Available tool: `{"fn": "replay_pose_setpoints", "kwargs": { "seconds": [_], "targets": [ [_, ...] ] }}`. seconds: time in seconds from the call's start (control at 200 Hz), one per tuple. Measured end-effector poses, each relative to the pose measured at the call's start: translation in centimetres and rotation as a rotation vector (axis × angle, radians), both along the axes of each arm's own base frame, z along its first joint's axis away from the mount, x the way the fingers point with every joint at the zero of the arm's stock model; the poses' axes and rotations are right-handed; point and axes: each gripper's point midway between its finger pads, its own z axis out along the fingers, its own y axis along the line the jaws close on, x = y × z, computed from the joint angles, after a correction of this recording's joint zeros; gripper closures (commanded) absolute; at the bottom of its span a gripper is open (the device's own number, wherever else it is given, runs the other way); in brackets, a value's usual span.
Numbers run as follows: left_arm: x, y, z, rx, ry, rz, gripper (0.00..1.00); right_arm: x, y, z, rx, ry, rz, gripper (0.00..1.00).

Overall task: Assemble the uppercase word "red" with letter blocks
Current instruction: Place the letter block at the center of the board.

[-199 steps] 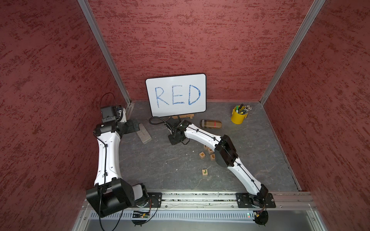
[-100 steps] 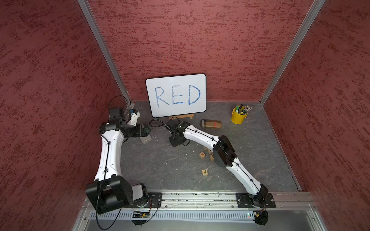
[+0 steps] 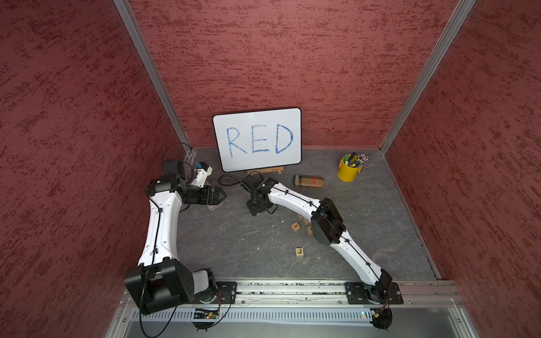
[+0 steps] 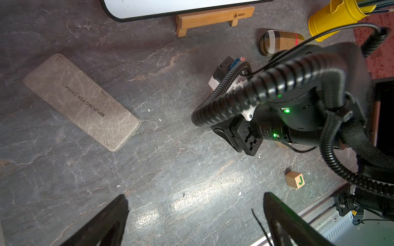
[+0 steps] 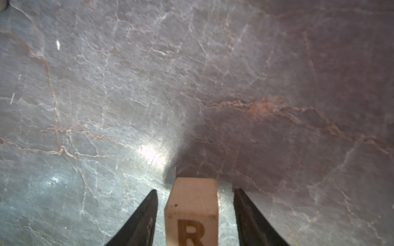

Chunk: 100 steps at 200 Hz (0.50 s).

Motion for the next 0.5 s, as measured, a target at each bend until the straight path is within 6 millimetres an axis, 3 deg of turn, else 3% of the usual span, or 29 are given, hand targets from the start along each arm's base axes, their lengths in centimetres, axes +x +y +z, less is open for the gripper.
{"fn": "replay_pose_setpoints", "kwargs": {
  "seconds": [0.125, 0.291, 0.421, 0.501],
  "targets": [
    [0.9, 0.3, 1.1, -0.002, -0.017, 0.023, 0.00, -0.5, -1.0, 0.4, -0.015, -0.001, 0.003, 0.38],
    [2.9, 0.2, 2.7, 0.014, -0.044, 0.011, 0.00, 0.3, -2.2, 3.6, 0.001, -0.057, -0.010, 0.38],
    [3.4, -1.0, 2.5, 0.040, -0.035, -0.035, 0.00, 1.6, -4.8, 6.9, 0.032, -0.107, -0.052, 0.38],
    [3.3, -2.3, 2.0, 0.047, -0.021, -0.082, 0.00, 3.2, -7.5, 8.9, 0.057, -0.141, -0.110, 0.38]
  ]
}}
